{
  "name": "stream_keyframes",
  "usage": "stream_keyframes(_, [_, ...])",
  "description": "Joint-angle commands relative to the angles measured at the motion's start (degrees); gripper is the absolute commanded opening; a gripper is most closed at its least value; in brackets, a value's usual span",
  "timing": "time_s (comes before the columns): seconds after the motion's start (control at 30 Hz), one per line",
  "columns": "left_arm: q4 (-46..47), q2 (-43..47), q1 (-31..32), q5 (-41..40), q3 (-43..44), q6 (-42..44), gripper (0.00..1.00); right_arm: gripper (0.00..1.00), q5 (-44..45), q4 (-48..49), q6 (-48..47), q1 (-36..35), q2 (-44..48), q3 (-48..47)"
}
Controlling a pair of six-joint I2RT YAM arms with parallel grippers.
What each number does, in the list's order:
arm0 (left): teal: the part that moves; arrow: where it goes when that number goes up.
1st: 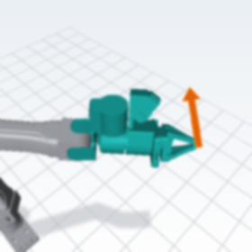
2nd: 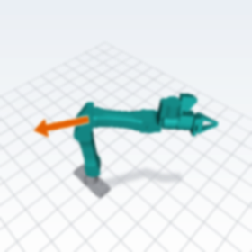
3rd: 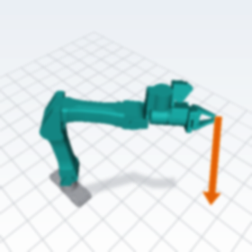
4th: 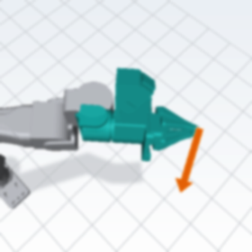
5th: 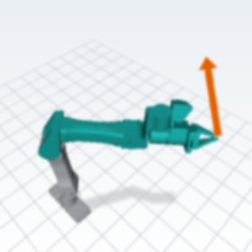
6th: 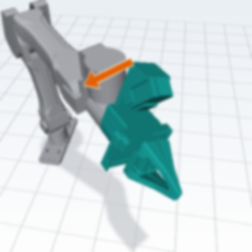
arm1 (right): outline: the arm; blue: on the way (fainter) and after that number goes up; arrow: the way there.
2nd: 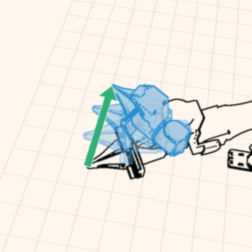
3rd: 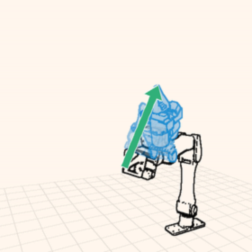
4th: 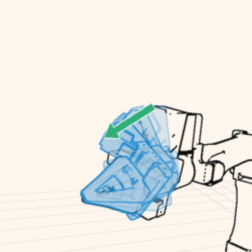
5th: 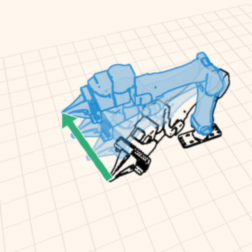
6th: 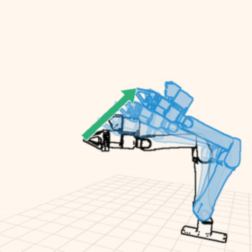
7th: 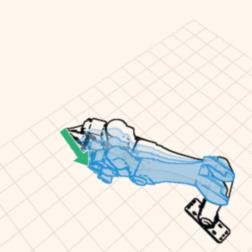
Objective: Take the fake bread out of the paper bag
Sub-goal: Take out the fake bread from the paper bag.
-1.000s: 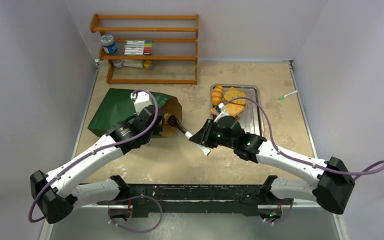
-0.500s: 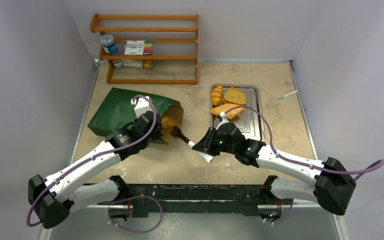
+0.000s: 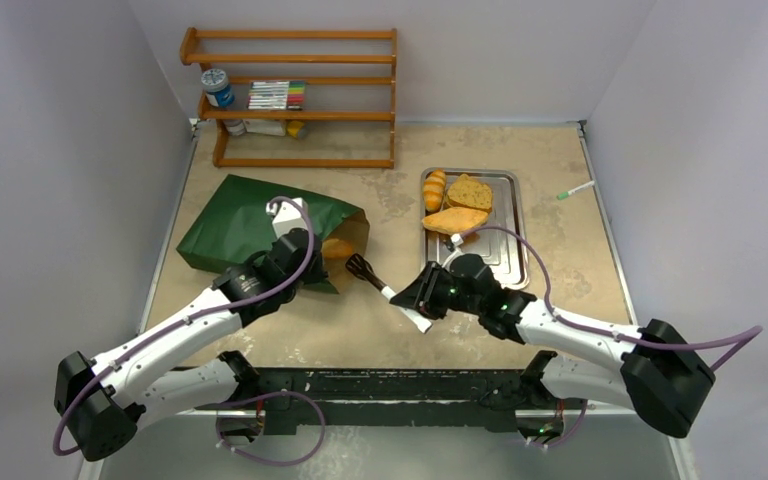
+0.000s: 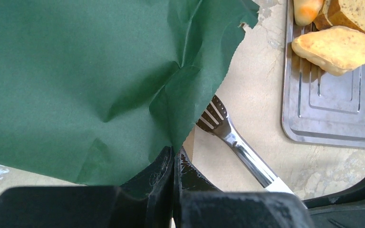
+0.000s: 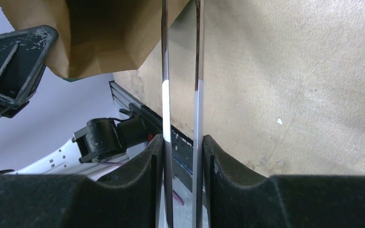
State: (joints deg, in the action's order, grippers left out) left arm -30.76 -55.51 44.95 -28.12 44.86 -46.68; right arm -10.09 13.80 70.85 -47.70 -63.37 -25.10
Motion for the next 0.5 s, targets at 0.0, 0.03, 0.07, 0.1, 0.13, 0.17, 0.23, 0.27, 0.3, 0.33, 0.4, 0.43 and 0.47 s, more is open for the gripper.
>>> stream_keyframes(0.0, [5.4, 0.3, -0.2, 2.0, -0.6, 1.5, 0.00, 0.35, -3.7, 8.4, 1.6, 1.2, -0.3, 0.6])
stream_keyframes(0.03, [5.8, 0.2, -0.2, 2.2, -0.7, 1.6, 0.00, 0.35, -4.2, 9.2, 1.7, 1.7, -0.7, 0.7])
stream_keyframes(0.07, [5.9, 0.1, -0.2, 2.5, -0.8, 1.7, 0.00, 0.35, -4.8, 9.9, 1.7, 2.0, -1.3, 0.8])
stream_keyframes(0.1, [6.0, -0.2, -0.2, 2.7, -0.8, 1.8, 0.00, 0.35, -5.3, 10.6, 1.7, 2.4, -1.9, 0.9])
stream_keyframes(0.13, [6.2, -0.3, -0.2, 3.0, -0.8, 1.9, 0.00, 0.35, -5.8, 11.3, 1.7, 2.6, -2.5, 0.9])
stream_keyframes(0.17, [6.4, -0.4, -0.2, 3.2, -0.9, 2.1, 0.00, 0.36, -6.1, 12.0, 1.9, 2.8, -3.0, 0.9])
stream_keyframes(0.23, [6.4, -0.6, -0.2, 3.5, -1.1, 2.3, 0.00, 0.37, -6.9, 13.5, 2.2, 3.3, -4.1, 1.0])
stream_keyframes(0.27, [6.4, -0.4, -0.1, 3.6, -1.2, 2.3, 0.00, 0.37, -7.2, 13.9, 2.2, 3.5, -4.7, 0.8])
stream_keyframes(0.3, [6.5, -0.4, -0.2, 3.7, -1.3, 2.3, 0.00, 0.37, -7.4, 13.9, 2.0, 3.7, -5.3, 0.6])
stream_keyframes(0.33, [6.5, 0.0, -0.2, 3.7, -1.5, 2.2, 0.00, 0.38, -7.5, 14.0, 1.9, 3.9, -5.7, 0.4])
stream_keyframes(0.4, [6.6, 0.4, -0.2, 3.8, -1.9, 2.1, 0.00, 0.38, -7.8, 14.7, 1.9, 4.3, -6.3, 0.3])
stream_keyframes(0.43, [6.7, 0.6, -0.1, 3.8, -2.2, 2.1, 0.00, 0.38, -8.1, 15.0, 1.9, 4.5, -6.7, 0.2])
stream_keyframes(0.47, [6.8, 0.9, -0.1, 4.0, -2.4, 2.1, 0.00, 0.39, -8.3, 15.4, 1.9, 4.6, -7.2, 0.1])
